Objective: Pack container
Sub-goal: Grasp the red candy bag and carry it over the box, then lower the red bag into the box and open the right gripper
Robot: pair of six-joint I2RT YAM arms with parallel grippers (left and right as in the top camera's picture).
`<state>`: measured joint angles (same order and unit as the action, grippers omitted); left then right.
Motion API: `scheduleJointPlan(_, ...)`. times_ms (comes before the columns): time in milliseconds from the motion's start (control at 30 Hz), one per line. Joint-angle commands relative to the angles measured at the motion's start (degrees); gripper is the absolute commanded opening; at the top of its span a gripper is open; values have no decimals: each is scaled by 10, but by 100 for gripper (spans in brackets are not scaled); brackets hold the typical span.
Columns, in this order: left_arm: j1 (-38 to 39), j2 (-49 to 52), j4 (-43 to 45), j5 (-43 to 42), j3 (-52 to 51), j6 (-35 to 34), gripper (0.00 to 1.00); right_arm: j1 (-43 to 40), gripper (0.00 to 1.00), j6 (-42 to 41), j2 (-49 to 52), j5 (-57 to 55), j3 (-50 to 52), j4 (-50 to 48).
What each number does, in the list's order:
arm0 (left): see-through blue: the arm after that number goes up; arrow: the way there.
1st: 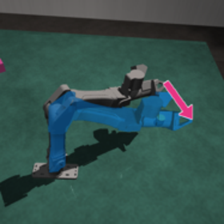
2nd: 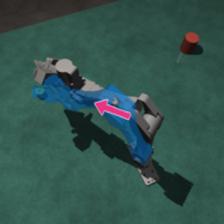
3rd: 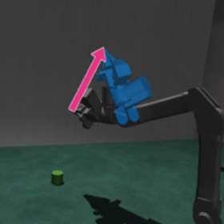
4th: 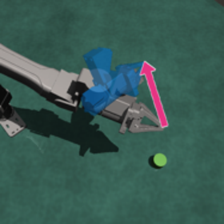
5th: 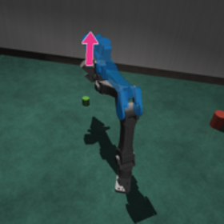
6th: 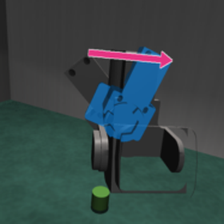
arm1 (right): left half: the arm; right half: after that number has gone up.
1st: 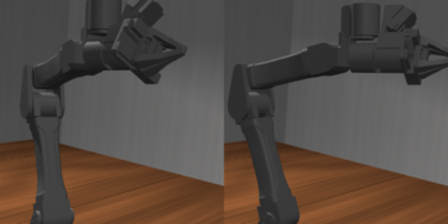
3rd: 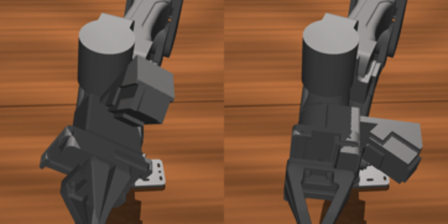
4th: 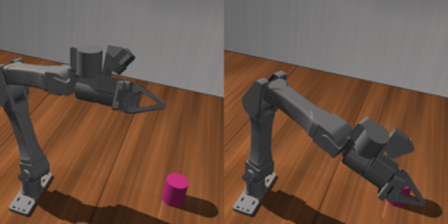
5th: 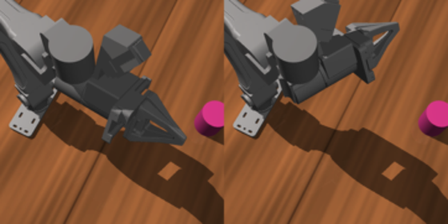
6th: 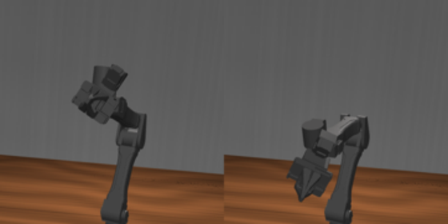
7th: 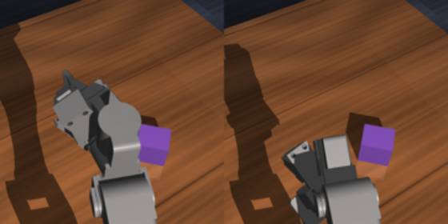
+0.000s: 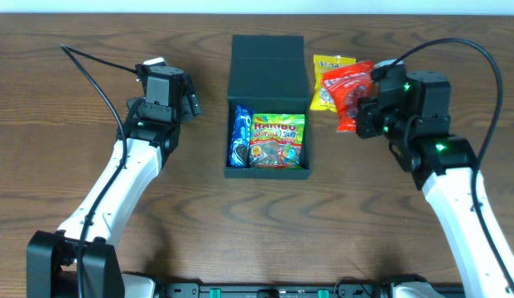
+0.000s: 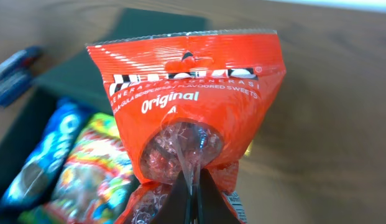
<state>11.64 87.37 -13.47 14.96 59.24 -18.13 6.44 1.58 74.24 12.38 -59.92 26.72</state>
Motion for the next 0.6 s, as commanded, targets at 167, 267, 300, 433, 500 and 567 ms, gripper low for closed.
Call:
scheduleJointPlan(167,-2,0,-1,0,10,4,95,75,1,296,3,113,-2,-19)
scheduleJointPlan(267,-2,0,-1,0,10,3,95,83,1,370,17,171,-2,-21)
scheduleJointPlan(300,-2,0,-1,0,10,3,95,85,1,384,23,192,-2,-23)
scheduleJointPlan(433,-2,0,-1,0,10,4,95,88,1,394,49,226,-2,-21)
scheduleJointPlan(500,-2,0,-1,0,10,3,95,90,1,395,56,226,-2,-21)
scheduleJointPlan(567,-2,0,-1,0,10,3,95,95,1,399,63,226,-2,-21)
